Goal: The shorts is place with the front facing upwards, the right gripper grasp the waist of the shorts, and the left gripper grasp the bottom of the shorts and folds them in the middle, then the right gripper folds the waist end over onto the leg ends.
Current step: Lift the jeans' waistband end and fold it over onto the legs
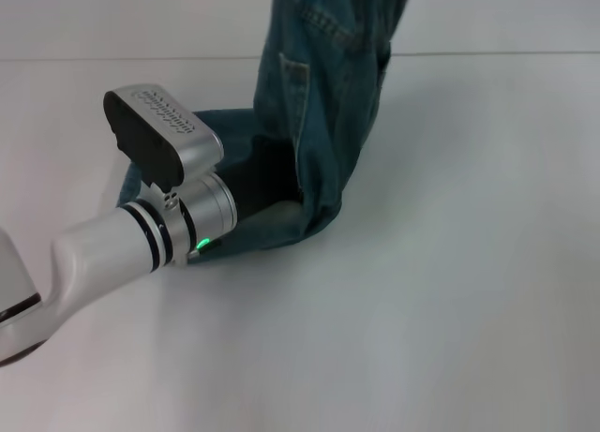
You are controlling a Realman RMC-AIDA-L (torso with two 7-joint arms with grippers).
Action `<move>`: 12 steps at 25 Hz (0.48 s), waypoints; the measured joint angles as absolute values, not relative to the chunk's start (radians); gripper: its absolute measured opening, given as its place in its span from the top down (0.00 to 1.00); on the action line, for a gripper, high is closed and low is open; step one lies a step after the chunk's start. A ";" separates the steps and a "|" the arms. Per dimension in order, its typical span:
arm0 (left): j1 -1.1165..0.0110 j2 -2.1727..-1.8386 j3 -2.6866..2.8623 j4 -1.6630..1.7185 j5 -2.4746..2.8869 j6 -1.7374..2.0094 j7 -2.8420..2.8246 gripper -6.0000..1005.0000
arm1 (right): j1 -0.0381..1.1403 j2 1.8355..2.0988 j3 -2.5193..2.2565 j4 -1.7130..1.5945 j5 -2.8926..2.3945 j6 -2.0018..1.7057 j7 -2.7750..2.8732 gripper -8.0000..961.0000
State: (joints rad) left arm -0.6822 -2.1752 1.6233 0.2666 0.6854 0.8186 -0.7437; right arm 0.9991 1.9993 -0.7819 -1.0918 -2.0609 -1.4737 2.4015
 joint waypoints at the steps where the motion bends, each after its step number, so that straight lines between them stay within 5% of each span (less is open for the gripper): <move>1: -0.679 -2.175 1.625 0.267 0.685 0.819 -0.744 0.99 | 1.009 2.005 -0.783 -1.083 -2.062 -1.470 2.401 0.90; 12: -0.643 -2.175 1.660 0.286 0.684 0.870 -0.755 0.99 | 1.070 2.045 -0.856 -0.985 -2.057 -1.437 2.377 0.90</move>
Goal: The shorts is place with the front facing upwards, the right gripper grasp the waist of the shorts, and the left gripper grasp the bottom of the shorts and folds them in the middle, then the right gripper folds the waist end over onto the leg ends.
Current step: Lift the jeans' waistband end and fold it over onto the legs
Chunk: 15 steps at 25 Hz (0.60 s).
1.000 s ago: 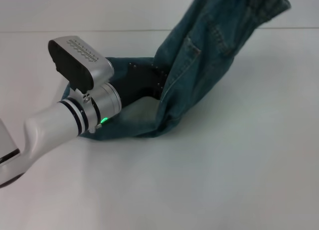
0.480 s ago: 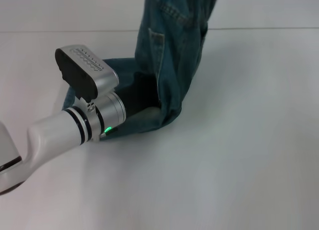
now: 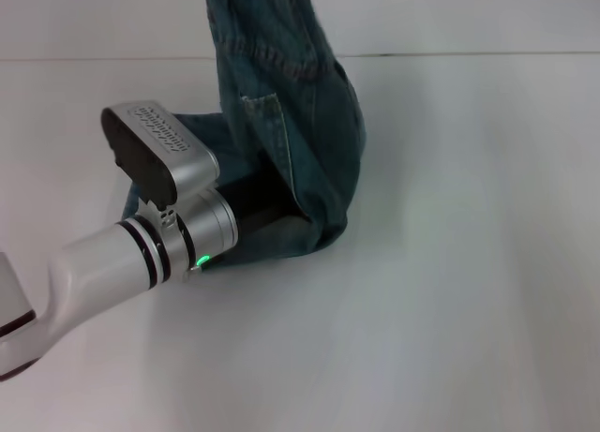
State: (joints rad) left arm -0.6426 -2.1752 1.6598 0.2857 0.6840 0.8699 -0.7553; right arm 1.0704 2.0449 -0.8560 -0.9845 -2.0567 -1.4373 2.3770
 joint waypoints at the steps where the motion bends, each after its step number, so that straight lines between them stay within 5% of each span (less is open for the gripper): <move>1: -0.642 -2.175 1.672 0.290 0.684 0.874 -0.764 0.99 | 1.067 2.045 -0.857 -0.988 -2.056 -1.440 2.380 0.90; 15: -0.577 -2.175 1.708 0.331 0.606 0.845 -0.773 0.99 | 1.027 2.047 -0.857 -1.001 -2.037 -1.476 2.378 0.90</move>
State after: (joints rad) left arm -0.5773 -2.1751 1.7081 0.3310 0.6056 0.8446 -0.7734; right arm 1.0274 2.0474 -0.8565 -1.0012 -2.0367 -1.4756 2.3776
